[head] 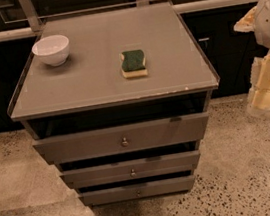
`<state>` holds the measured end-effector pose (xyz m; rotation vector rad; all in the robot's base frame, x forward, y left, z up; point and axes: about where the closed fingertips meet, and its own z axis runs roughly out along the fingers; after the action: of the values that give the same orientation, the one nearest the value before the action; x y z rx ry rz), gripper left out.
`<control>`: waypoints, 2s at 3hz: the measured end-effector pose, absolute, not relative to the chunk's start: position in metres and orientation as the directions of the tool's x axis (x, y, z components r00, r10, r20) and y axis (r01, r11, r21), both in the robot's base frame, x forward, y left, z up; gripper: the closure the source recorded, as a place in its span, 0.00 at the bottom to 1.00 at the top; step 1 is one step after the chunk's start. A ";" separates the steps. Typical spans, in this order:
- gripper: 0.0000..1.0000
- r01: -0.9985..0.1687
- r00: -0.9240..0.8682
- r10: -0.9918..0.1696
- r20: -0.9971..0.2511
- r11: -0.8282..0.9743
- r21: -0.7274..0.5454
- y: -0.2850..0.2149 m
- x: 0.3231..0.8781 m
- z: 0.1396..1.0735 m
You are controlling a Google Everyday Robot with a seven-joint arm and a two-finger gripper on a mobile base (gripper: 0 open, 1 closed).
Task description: Open bottom drawer
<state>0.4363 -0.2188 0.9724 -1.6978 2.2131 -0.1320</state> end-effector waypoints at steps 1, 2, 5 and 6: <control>0.00 -0.909 -0.203 -0.946 -0.253 0.278 -0.310 -0.219 0.423 0.951; 0.00 -0.909 -0.174 -0.921 -0.348 0.286 -0.302 -0.212 0.394 0.899; 0.00 -0.941 -0.162 -0.700 -0.696 0.321 -0.104 -0.154 0.365 0.661; 0.00 -0.941 -0.163 -0.700 -0.695 0.323 -0.104 -0.155 0.366 0.661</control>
Offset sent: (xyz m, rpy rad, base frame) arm -0.0331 0.0065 -0.2349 0.3569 -0.2635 -0.0545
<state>0.3659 -0.1548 0.6611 -1.4446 1.9341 0.4687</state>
